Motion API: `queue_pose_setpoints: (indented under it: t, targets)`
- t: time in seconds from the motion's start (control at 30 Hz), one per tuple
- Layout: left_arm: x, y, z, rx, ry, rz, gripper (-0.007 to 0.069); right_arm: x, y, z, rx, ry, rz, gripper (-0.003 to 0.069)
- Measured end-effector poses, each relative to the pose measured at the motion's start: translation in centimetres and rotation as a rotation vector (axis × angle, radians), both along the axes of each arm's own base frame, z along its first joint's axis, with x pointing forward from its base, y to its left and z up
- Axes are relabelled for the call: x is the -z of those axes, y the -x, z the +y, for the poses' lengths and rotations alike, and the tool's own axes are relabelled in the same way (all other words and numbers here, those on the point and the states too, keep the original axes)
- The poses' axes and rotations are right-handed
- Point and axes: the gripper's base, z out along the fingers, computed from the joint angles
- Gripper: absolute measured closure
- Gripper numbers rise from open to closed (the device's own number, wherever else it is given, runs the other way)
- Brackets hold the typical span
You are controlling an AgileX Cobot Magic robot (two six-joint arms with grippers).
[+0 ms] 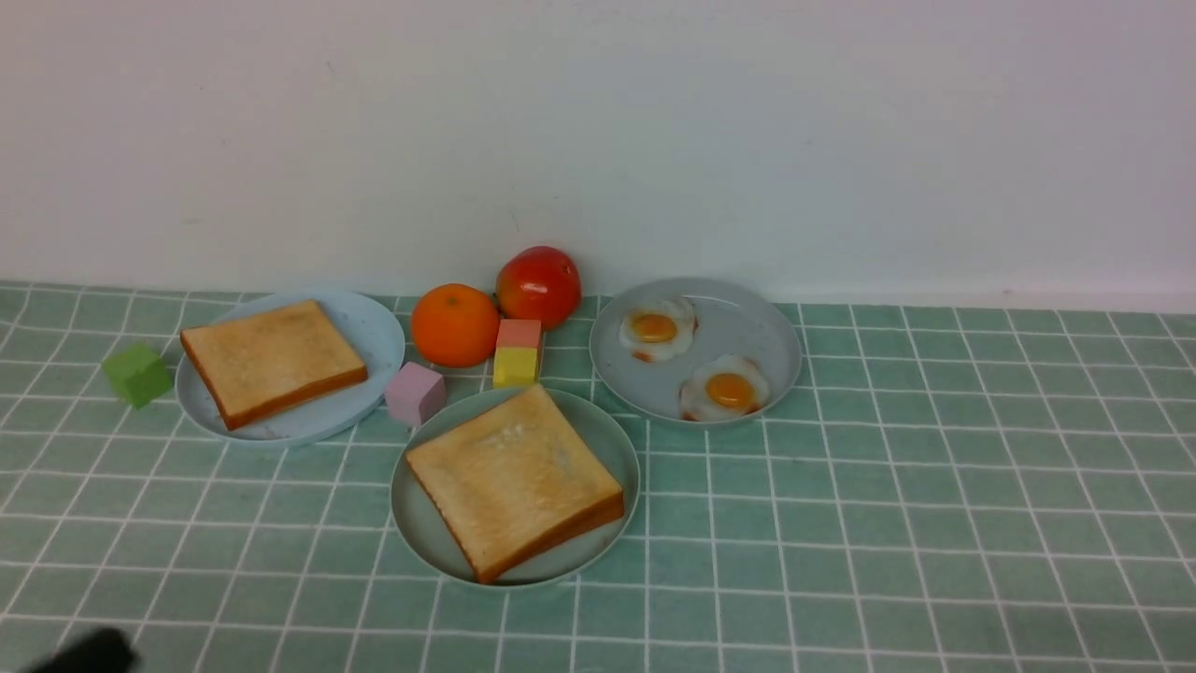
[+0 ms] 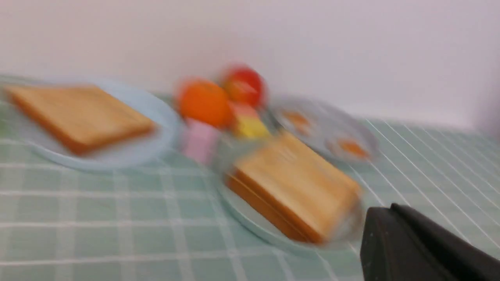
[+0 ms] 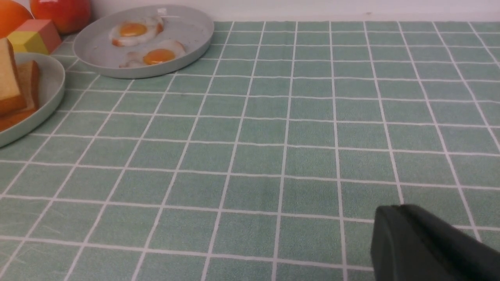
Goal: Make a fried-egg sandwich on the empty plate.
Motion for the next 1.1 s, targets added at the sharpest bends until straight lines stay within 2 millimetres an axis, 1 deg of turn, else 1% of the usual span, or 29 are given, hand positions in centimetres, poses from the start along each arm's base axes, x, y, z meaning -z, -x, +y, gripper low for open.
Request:
queue_pose_setpoints:
  t: [0.03,0.07,0.13,0.2,0.23,0.3,0.33,1.1]
  targets:
    - [0.1,0.1,0.4,-0.057,-0.005,-0.01,0.0638,0.0,0.0,0.0,0.0,0.0,0.0,0.0648]
    - [0.1,0.2,0.5,-0.079,-0.008,-0.015,0.0638,0.0,0.0,0.0,0.0,0.0,0.0,0.0648]
    - [0.6,0.2,1.0,-0.158,-0.02,0.006,0.0638,0.0,0.0,0.0,0.0,0.0,0.0,0.0645]
    - [1.3,0.2,1.3,-0.216,-0.029,0.071,0.0638,0.0,0.0,0.0,0.0,0.0,0.0,0.0644]
    - [2.0,0.3,1.4,-0.229,-0.041,0.153,0.0638,0.0,0.0,0.0,0.0,0.0,0.0,0.0642]
    - [2.6,0.4,1.4,-0.235,-0.048,0.219,0.0638,0.0,0.0,0.0,0.0,0.0,0.0,0.064]
    - [3.3,0.5,1.4,-0.235,-0.053,0.276,0.0638,0.0,0.0,0.0,0.0,0.0,0.0,0.0638]
    - [3.4,0.6,1.4,-0.234,-0.052,0.286,0.0638,0.0,0.0,0.0,0.0,0.0,0.0,0.0606]
